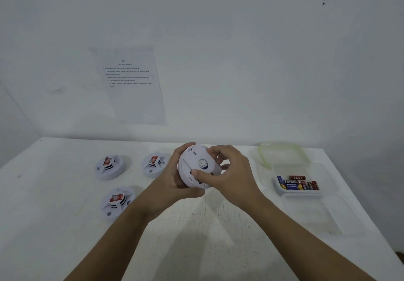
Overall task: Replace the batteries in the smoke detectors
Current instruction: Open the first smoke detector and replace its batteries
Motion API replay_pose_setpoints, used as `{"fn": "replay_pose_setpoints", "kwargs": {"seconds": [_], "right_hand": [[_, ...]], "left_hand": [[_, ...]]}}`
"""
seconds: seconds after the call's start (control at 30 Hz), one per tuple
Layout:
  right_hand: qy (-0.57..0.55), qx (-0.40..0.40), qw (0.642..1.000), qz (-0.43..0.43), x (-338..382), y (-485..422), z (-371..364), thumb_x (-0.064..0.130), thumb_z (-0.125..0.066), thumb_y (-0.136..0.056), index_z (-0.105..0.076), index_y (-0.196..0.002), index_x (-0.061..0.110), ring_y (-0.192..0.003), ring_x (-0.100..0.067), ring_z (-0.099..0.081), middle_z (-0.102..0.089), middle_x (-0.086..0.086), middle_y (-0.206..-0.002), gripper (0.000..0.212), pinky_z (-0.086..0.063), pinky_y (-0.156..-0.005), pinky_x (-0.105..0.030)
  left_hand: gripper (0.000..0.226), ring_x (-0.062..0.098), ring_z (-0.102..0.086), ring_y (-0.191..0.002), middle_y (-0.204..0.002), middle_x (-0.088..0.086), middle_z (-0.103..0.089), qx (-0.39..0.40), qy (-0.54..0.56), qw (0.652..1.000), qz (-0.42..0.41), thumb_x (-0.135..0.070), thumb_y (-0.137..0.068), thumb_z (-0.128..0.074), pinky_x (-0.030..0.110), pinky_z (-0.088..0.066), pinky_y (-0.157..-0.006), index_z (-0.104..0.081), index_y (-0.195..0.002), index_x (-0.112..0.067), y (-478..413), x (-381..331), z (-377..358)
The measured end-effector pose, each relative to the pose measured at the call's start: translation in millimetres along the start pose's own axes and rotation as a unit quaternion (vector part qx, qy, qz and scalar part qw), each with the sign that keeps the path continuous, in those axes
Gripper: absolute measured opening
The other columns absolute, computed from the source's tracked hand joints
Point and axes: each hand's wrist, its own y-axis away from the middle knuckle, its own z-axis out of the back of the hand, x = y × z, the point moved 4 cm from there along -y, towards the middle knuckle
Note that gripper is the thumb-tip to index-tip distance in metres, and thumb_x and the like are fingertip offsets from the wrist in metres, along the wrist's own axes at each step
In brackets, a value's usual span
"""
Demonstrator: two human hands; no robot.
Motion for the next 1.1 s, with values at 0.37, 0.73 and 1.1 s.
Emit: {"fn": "replay_pose_setpoints", "kwargs": {"seconds": [0.37,0.73,1.1], "right_hand": [[0.035,0.046,0.997,0.05,-4,-6,4,0.042,-0.09,-0.064,-0.068,-0.111,0.026,-0.096,-0.003,-0.058,-0.063,0.016,-0.103,0.053,-0.045,-0.077,-0.01],[-0.256,-0.019,0.958,-0.13,-38,-9,25,0.026,-0.075,-0.086,-0.065,-0.121,0.025,-0.086,-0.017,-0.068,-0.071,-0.004,-0.097,0.036,-0.059,-0.075,-0.03],[-0.254,0.118,0.923,-0.264,-101,29,-16,0.021,-0.064,-0.095,-0.06,-0.128,0.036,-0.092,-0.034,-0.067,-0.069,-0.016,-0.111,0.037,-0.062,-0.078,-0.04]], "left_hand": [[0.093,0.008,-0.06,-0.122,-0.129,-0.02,-0.059,0.024,-0.095,0.995,0.008,0.007,-0.074,-0.084,0.027,-0.059,-0.084,-0.037,-0.142,-0.035,-3,-3,5],[0.099,0.005,-0.059,-0.12,-0.122,-0.025,-0.057,-0.015,-0.105,0.994,0.025,0.009,-0.067,-0.087,0.032,-0.061,-0.085,-0.039,-0.139,-0.038,-3,21,21],[0.1,0.003,-0.058,-0.122,-0.129,-0.023,-0.057,-0.04,-0.096,0.994,0.026,0.0,-0.064,-0.092,0.028,-0.06,-0.084,-0.04,-0.142,-0.036,15,31,28]]}}
